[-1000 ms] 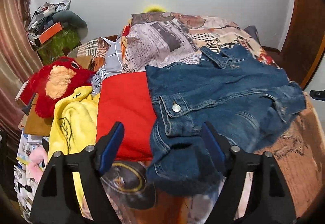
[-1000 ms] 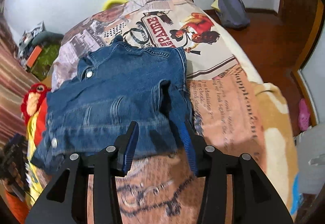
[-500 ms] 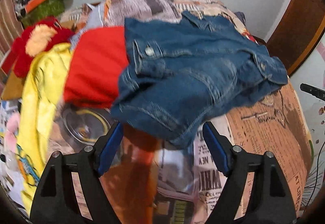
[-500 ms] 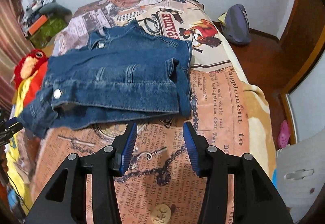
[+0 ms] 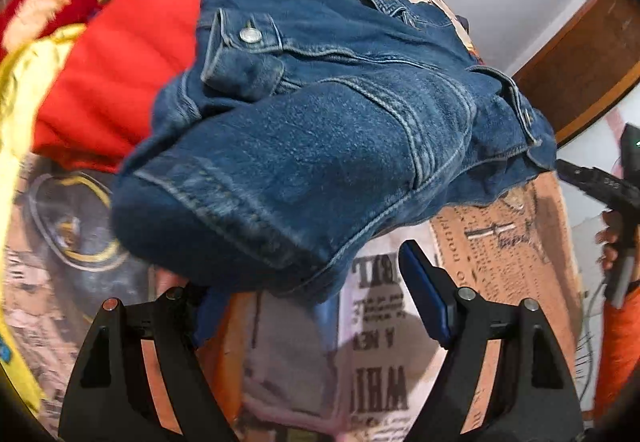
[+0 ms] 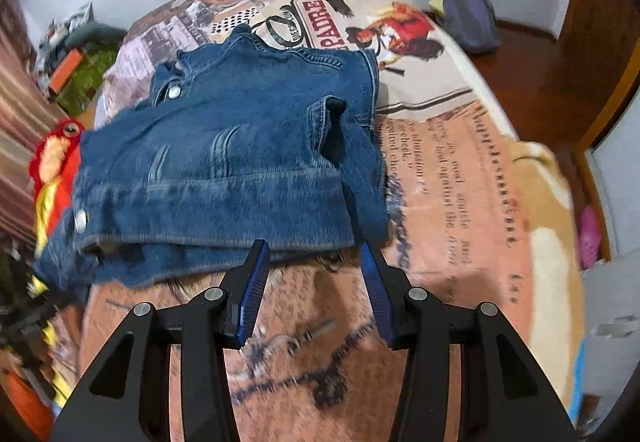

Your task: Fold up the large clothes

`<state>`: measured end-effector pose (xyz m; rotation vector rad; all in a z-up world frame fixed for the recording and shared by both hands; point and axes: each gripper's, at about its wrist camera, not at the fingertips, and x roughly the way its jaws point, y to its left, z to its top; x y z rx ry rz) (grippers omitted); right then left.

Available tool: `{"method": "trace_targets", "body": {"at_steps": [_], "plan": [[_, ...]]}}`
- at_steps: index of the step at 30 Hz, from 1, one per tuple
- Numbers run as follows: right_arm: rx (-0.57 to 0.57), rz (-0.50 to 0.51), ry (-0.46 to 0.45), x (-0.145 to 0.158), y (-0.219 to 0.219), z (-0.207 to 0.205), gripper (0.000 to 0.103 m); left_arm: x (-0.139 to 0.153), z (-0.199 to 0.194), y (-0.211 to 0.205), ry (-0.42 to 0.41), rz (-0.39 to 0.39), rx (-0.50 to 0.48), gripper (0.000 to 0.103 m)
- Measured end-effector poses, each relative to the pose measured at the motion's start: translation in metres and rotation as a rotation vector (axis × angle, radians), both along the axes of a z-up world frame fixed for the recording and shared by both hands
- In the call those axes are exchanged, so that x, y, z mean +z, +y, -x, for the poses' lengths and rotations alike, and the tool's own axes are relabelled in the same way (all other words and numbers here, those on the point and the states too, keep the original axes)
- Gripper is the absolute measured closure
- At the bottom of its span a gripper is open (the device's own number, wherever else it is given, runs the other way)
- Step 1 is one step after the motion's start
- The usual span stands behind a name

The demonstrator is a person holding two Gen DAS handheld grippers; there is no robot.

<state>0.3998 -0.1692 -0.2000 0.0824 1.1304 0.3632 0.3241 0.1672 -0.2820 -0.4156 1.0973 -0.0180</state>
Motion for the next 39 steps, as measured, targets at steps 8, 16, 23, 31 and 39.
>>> {"method": "trace_targets", "body": {"at_steps": [8,16,23,31,39], "plan": [[-0.033,-0.058,0.023,-0.018,0.003,-0.025,0.058,0.001,-0.004,-0.001,0.002,0.008,-0.005,0.048],[0.023,0.017,-0.050,-0.013,0.010,-0.013,0.085,0.018,0.010,-0.004,-0.046,-0.030,-0.036,0.083],[0.072,-0.109,-0.083,0.019,-0.001,-0.002,0.095,0.067,0.016,-0.020,-0.163,-0.157,-0.089,0.088],[0.130,-0.066,-0.230,0.060,0.023,0.005,0.096,0.140,-0.013,0.002,-0.320,-0.159,-0.075,0.089],[0.010,-0.054,-0.396,0.093,0.022,-0.030,0.098,0.159,-0.099,0.038,-0.316,-0.047,-0.001,0.089]]}}
